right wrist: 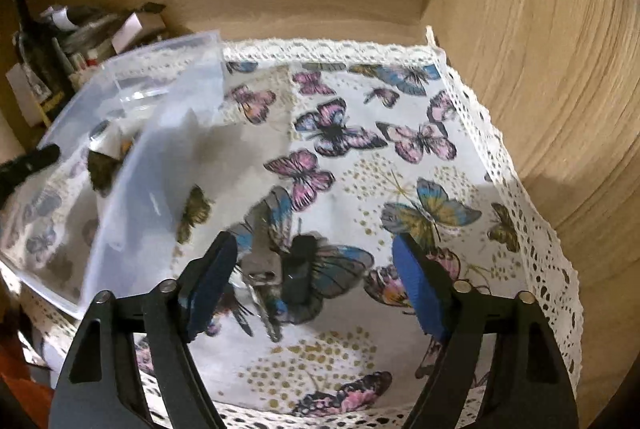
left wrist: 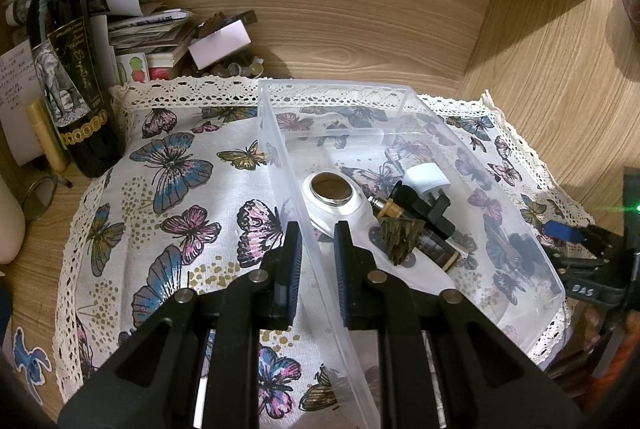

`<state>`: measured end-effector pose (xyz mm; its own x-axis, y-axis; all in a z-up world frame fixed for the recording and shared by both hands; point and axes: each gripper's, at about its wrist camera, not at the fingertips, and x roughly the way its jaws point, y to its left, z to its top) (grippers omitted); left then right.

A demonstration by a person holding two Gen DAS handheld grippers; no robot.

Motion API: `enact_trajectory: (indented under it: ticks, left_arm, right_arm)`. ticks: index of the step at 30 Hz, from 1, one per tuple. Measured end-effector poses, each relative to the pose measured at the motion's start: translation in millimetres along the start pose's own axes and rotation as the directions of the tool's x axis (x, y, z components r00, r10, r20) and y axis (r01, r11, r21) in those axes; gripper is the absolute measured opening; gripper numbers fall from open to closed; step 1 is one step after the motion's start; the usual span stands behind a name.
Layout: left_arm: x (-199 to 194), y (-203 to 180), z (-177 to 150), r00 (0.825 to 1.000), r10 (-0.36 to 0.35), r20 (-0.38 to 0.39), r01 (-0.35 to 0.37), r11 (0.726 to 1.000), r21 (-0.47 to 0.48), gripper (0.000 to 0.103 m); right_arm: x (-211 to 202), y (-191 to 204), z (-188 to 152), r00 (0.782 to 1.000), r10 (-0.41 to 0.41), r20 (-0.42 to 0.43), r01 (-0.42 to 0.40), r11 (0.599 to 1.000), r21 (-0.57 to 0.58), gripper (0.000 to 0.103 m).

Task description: Organize rigid objects

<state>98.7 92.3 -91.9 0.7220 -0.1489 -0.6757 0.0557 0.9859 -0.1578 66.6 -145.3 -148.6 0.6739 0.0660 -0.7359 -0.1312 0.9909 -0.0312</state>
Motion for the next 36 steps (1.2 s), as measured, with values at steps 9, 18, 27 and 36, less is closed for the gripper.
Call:
enact_trajectory:
  ticks: [9, 18, 27, 36]
  left_arm:
    - [0, 0, 0, 1.000, -0.001, 0.001, 0.001, 1.000, -0.001, 0.015]
    - [0, 0, 0, 1.000, 0.001, 0.000, -0.001, 1.000, 0.003, 0.015]
    - [-1, 0, -2, 1.000, 0.000, 0.001, 0.000, 1.000, 0.000, 0.015]
    - [-1, 0, -2, 1.000, -0.001, 0.000, 0.001, 1.000, 0.000, 0.015]
  right_arm:
    - [6, -7, -7, 0.999, 0.015, -0.037, -0.015, 1.000, 0.005, 0.055]
    - [5, -1, -16, 0.999, -0.011, -0.050, 0.009, 0.999, -0.049, 0.038]
    - [13, 7, -4, 0.999, 0.000, -0.033, -0.003, 0.997, -0.076, 0.014]
    - [-6, 12, 13, 0.999, 0.020, 0.042, -0.017, 0.997, -0.073, 0.014]
